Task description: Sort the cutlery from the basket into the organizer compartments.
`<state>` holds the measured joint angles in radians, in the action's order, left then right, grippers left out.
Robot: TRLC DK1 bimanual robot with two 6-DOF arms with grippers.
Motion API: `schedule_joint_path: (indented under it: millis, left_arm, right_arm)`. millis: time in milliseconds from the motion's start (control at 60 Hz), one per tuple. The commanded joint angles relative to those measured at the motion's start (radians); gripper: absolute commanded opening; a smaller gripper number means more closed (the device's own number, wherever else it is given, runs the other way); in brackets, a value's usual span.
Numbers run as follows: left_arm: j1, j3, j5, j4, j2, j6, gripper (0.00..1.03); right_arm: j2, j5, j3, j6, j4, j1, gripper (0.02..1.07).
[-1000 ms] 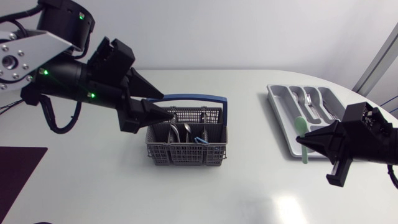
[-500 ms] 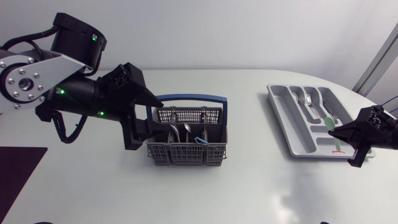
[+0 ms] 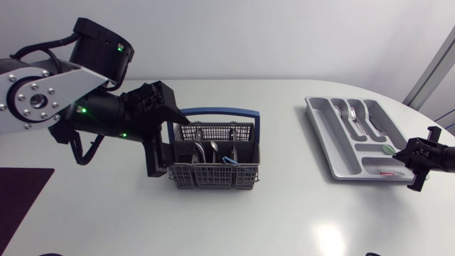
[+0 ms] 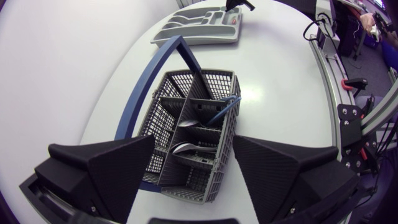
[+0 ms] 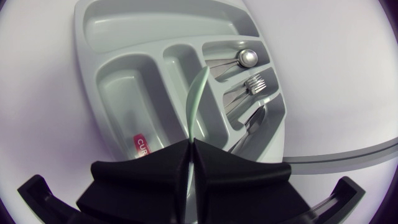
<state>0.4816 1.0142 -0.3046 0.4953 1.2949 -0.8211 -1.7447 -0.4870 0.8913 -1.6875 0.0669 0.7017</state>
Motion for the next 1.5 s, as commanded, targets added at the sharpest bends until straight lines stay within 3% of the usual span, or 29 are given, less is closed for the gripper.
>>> schedule_joint_path:
  millis: [0,83,450,833,1000,1133,1483]
  left_arm:
    - [0.011,-0.022,0.01,-0.006,0.02,-0.038,0.86]
    - [0.017,-0.017,0.019,-0.006,0.024,-0.039,0.86]
    - [0.057,-0.049,0.079,-0.006,0.029,-0.101,0.86]
    - [0.084,-0.115,0.151,-0.055,-0.003,-0.181,0.83]
    - [0.077,-0.14,0.171,-0.103,-0.003,-0.228,0.82]
    - [0.054,-0.164,0.171,-0.152,-0.002,-0.283,0.73]
    - [0.025,-0.192,0.171,-0.244,0.012,-0.331,0.63]
  right_arm:
    - [-0.038,0.039,0.021,-0.093,-0.016,0.005,0.08]
    - [-0.047,0.077,0.028,-0.127,-0.016,-0.005,0.09]
    - [-0.05,0.165,-0.035,-0.172,-0.044,-0.034,0.41]
    - [0.125,0.114,-0.137,-0.054,-0.068,-0.05,0.9]
    - [0.228,0.088,-0.172,0.014,-0.05,-0.073,0.95]
    - [0.358,0.059,-0.206,0.069,0.043,-0.105,0.95]
    - [0.651,0.051,-0.319,0.223,0.215,-0.268,0.95]
